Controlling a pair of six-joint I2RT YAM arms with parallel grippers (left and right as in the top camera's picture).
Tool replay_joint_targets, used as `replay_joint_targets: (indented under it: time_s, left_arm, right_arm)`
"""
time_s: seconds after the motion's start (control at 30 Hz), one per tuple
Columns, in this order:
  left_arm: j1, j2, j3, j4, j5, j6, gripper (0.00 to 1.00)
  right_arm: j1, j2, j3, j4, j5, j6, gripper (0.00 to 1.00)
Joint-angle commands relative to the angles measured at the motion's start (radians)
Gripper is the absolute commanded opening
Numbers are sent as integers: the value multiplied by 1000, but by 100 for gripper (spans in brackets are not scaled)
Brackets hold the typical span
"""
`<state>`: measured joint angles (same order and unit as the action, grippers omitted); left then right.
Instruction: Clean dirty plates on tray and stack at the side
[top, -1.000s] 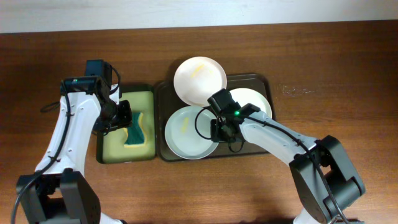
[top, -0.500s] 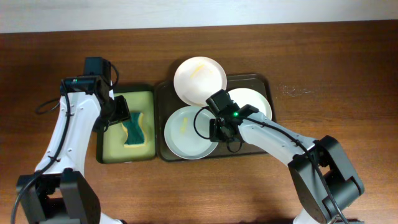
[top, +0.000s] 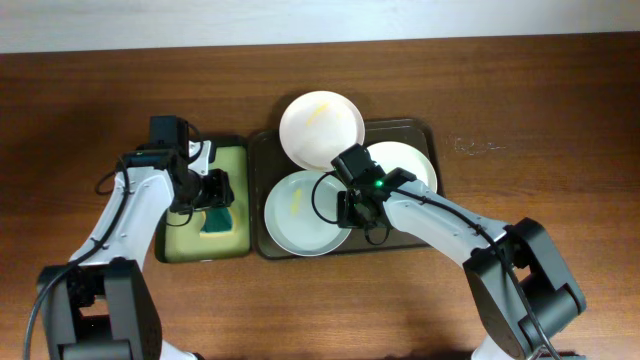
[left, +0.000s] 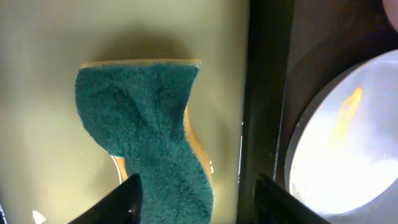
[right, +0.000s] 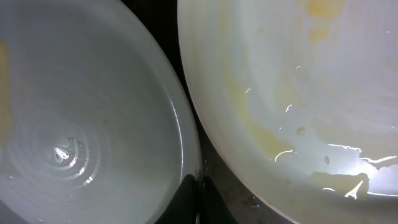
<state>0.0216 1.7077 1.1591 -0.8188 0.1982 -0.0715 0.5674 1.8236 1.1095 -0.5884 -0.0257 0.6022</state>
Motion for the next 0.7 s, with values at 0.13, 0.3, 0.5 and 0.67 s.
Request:
replay_joint_targets:
  time_s: [0.13,0.3,0.5,0.67]
  left_arm:
    - [-24,21,-41,37,-91,-46,68]
    - [-24,89,-64,67,-154,-51,61]
    - [-26,129,-49,70,-169,-51,52]
    - [-26,129,1,31,-169,-51,58]
  right_arm:
    - [8,16,-6,-5,16,5,4]
    - [8,16,-6,-5,16,5,4]
    - [8,16,-6,-5,16,5,4]
    - [8,16,-6,-5,15,5,5]
